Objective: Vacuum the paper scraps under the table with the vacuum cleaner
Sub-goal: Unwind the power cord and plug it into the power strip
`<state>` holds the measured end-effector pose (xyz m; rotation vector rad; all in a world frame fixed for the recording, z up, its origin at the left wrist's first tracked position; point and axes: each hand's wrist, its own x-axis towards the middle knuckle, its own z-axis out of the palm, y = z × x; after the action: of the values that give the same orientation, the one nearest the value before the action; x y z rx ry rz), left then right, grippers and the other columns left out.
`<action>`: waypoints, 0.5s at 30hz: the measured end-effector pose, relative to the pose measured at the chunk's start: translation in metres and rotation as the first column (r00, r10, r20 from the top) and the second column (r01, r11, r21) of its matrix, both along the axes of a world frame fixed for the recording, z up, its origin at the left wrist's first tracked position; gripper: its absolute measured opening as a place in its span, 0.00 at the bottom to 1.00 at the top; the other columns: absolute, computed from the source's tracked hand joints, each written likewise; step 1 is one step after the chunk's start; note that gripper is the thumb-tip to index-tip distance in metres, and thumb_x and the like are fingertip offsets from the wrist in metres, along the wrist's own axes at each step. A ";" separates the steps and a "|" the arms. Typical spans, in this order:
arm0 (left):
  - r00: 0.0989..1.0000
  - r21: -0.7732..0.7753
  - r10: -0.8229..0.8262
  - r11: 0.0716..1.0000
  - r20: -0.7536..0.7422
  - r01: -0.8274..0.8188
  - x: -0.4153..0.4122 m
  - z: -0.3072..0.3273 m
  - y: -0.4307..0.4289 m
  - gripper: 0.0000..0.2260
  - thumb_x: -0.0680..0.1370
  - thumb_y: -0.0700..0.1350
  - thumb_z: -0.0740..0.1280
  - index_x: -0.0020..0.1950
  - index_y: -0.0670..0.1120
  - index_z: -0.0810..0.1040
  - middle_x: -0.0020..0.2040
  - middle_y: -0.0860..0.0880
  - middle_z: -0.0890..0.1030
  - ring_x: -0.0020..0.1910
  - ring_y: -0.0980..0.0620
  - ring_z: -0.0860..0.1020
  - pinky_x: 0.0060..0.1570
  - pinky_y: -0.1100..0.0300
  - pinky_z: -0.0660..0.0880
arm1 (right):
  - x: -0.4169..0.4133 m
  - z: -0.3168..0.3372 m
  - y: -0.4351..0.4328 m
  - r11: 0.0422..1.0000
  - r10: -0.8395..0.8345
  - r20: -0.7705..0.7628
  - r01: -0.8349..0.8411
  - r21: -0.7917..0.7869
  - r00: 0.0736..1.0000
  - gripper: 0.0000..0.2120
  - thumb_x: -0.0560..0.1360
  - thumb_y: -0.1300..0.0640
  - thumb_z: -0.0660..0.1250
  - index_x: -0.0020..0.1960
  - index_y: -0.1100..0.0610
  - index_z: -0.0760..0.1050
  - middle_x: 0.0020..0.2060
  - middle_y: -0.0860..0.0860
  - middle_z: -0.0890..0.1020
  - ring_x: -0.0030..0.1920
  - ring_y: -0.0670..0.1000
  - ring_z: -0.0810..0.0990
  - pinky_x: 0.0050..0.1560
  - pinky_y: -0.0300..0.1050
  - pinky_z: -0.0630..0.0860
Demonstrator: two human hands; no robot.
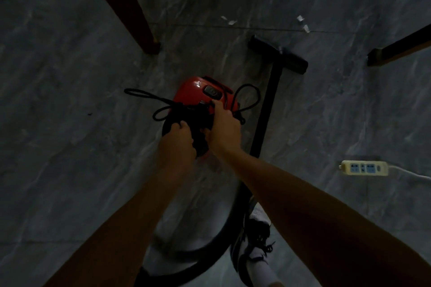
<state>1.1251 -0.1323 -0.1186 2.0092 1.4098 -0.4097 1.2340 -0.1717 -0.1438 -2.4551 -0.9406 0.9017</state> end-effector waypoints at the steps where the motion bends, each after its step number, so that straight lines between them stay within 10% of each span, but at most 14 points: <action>1: 1.000 0.007 -0.007 1.000 0.007 0.007 -0.001 -0.003 -0.001 0.28 0.76 0.33 0.63 0.75 0.39 0.59 0.67 0.38 0.69 0.59 0.43 0.77 0.55 0.50 0.77 | 0.002 -0.003 0.001 1.000 0.006 0.065 -0.005 -0.015 0.998 0.26 0.71 0.57 0.71 0.67 0.52 0.66 0.56 0.52 0.80 0.59 0.56 0.75 0.61 0.52 0.70; 6: 0.999 0.031 -0.037 0.999 -0.007 0.037 -0.001 -0.006 -0.002 0.28 0.76 0.33 0.64 0.74 0.37 0.59 0.66 0.38 0.69 0.59 0.43 0.78 0.54 0.49 0.78 | 0.016 -0.014 -0.002 0.965 0.198 0.122 -0.171 -0.199 0.973 0.08 0.77 0.52 0.65 0.51 0.53 0.79 0.48 0.52 0.83 0.51 0.56 0.79 0.58 0.51 0.66; 15: 0.994 0.014 -0.084 0.996 -0.069 0.085 0.004 -0.002 0.001 0.20 0.75 0.33 0.64 0.67 0.36 0.67 0.62 0.37 0.71 0.56 0.43 0.79 0.49 0.49 0.80 | 0.046 -0.007 -0.050 0.871 0.480 0.296 -0.405 -0.279 0.826 0.14 0.79 0.57 0.58 0.63 0.56 0.73 0.62 0.56 0.72 0.61 0.59 0.72 0.61 0.54 0.67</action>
<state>1.1295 -0.1312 -0.1208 2.0919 1.3761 -0.5092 1.2796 -0.2221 -0.1504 -2.6795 -1.6855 0.7216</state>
